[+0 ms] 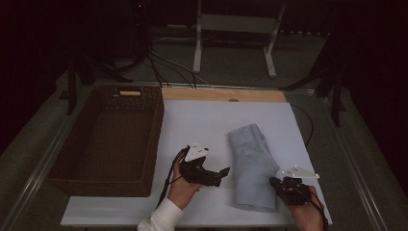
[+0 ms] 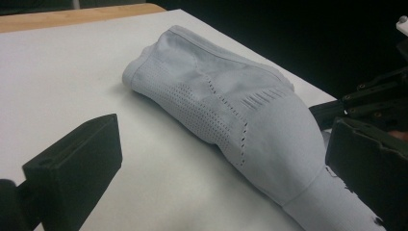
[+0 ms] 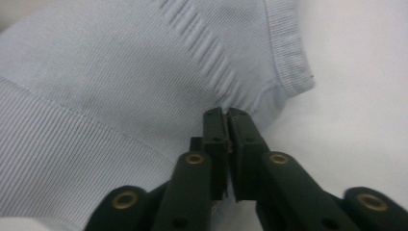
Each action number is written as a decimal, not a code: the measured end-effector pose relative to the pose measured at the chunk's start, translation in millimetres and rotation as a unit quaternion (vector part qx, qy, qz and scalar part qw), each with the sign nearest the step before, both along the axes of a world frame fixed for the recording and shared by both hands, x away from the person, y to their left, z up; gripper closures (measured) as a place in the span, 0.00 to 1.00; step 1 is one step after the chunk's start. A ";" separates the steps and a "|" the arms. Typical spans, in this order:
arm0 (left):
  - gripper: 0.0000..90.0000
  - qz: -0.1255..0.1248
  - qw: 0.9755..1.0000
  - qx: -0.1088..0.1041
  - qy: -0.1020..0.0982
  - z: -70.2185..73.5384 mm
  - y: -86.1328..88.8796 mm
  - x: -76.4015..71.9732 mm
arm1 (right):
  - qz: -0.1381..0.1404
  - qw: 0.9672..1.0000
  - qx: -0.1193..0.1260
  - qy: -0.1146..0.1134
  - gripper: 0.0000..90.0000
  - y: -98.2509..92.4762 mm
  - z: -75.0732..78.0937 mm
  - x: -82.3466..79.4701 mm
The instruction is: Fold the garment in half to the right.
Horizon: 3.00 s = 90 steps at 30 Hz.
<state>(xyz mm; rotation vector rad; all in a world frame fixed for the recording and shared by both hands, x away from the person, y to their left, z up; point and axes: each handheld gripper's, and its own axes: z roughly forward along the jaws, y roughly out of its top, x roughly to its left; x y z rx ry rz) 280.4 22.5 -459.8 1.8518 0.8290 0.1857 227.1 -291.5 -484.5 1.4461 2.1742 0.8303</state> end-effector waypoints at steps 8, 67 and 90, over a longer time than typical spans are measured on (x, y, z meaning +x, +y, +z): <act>0.00 0.000 1.000 0.001 -0.002 0.7 1.5 0.2 | -0.012 0.999 -0.033 -0.009 0.95 -3.7 -2.6 3.1; 0.18 -0.036 0.996 0.056 0.058 -39.2 -79.3 0.1 | -0.032 0.999 -0.013 0.028 0.61 -10.4 -17.9 4.7; 0.83 -0.051 0.992 0.075 0.087 -42.5 -79.6 -4.2 | -0.026 0.999 0.004 0.044 0.63 -7.7 -19.0 14.1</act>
